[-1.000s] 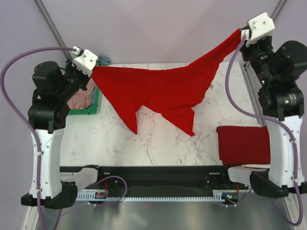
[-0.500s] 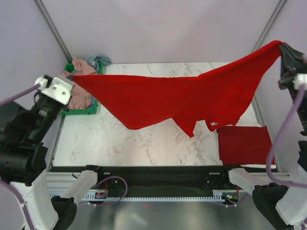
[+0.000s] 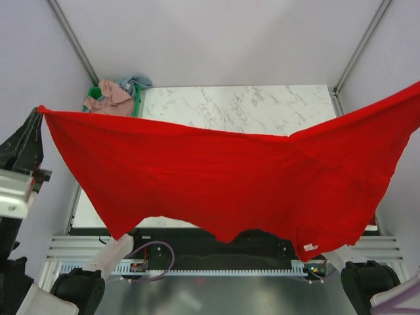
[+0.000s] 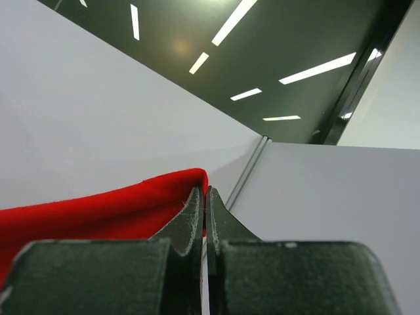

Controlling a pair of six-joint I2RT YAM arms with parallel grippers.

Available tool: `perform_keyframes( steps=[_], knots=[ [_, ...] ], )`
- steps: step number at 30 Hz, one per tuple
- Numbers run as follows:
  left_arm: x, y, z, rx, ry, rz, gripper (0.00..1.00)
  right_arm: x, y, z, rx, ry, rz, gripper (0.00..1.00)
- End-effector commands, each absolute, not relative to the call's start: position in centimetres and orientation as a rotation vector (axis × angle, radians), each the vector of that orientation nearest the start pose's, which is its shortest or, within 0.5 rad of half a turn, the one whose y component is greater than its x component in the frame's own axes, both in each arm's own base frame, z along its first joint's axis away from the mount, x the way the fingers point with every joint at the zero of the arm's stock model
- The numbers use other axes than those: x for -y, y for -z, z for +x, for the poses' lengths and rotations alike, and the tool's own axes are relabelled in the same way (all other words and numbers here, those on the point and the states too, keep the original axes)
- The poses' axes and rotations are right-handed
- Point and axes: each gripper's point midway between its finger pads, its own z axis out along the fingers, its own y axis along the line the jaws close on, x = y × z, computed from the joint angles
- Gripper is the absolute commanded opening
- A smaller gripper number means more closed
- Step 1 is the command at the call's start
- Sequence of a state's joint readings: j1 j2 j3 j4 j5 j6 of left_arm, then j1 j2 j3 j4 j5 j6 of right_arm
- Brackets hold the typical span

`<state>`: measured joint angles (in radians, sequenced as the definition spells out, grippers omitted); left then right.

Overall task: Fold and stack the t-shirts
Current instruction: Flatten the tshirt out

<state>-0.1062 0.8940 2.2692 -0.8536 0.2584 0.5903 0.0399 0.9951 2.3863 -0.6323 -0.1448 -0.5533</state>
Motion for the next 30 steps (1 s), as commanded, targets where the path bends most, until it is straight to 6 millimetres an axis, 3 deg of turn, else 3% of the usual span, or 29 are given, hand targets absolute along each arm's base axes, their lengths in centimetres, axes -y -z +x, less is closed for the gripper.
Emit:
perform_keyframes(
  steps=[1,6,7,9,10,11,12,15,18,21,23,24,25,26,27,29,30],
  knots=[
    [2.5,-63.9,16.1,-1.086,-0.354,0.603,0.02,0.3,-73.2,14.1,-0.815,0.485,-0.353,0.00],
    [3.0,-59.3,23.0,-1.219,-0.358,0.674,0.02,-0.7,-70.3,23.0,-0.896,0.450,-0.411,0.00],
    [3.3,-57.2,25.2,-1.272,-0.341,0.699,0.02,-1.0,-69.1,25.3,-0.932,0.428,-0.426,0.00],
    [3.9,-55.9,27.3,-1.284,-0.321,0.720,0.02,-2.0,-66.2,29.2,-0.990,0.381,-0.480,0.00],
    [4.2,-53.3,29.7,-1.348,-0.301,0.749,0.02,-2.5,-64.8,31.0,-1.020,0.354,-0.503,0.00],
    [4.5,-52.4,30.8,-1.361,-0.288,0.765,0.02,-2.8,-62.2,33.4,-1.078,0.330,-0.529,0.00],
    [4.8,-50.9,32.0,-1.390,-0.274,0.792,0.02,-3.0,-61.0,34.7,-1.095,0.315,-0.540,0.00],
    [6.0,-44.7,36.2,-1.509,-0.207,0.892,0.02,-4.1,-54.4,39.7,-1.228,0.248,-0.616,0.00],
    [7.3,-36.7,39.5,-1.652,-0.097,0.989,0.02,-5.3,-45.6,44.9,-1.399,0.173,-0.703,0.00],
    [8.2,-28.7,42.3,-1.802,0.004,1.068,0.02,-6.7,-36.5,48.5,-1.554,0.130,-0.800,0.00],
    [8.6,-25.1,43.4,-1.875,0.046,1.099,0.02,-7.3,-32.2,50.0,-1.627,0.117,-0.833,0.00],
    [8.6,-21.8,44.6,-1.946,0.076,1.121,0.02,-7.3,-30.7,50.8,-1.650,0.117,-0.841,0.00],
    [8.6,-19.0,45.7,-2.011,0.096,1.126,0.02,-7.4,-26.0,53.0,-1.738,0.103,-0.858,0.00],
    [8.5,-19.0,45.8,-2.017,0.085,1.121,0.02,-7.4,-26.6,53.2,-1.728,0.113,-0.852,0.00],
    [8.4,-17.0,46.8,-2.059,0.094,1.127,0.02,-7.4,-23.4,54.5,-1.783,0.105,-0.871,0.00],
    [8.1,-15.0,47.7,-2.105,0.082,1.129,0.02,-7.3,-22.8,56.6,-1.788,0.129,-0.865,0.00],
    [8.0,-15.0,48.5,-2.107,0.074,1.125,0.02,-6.8,-19.9,57.9,-1.844,0.142,-0.862,0.00]
  ],
)
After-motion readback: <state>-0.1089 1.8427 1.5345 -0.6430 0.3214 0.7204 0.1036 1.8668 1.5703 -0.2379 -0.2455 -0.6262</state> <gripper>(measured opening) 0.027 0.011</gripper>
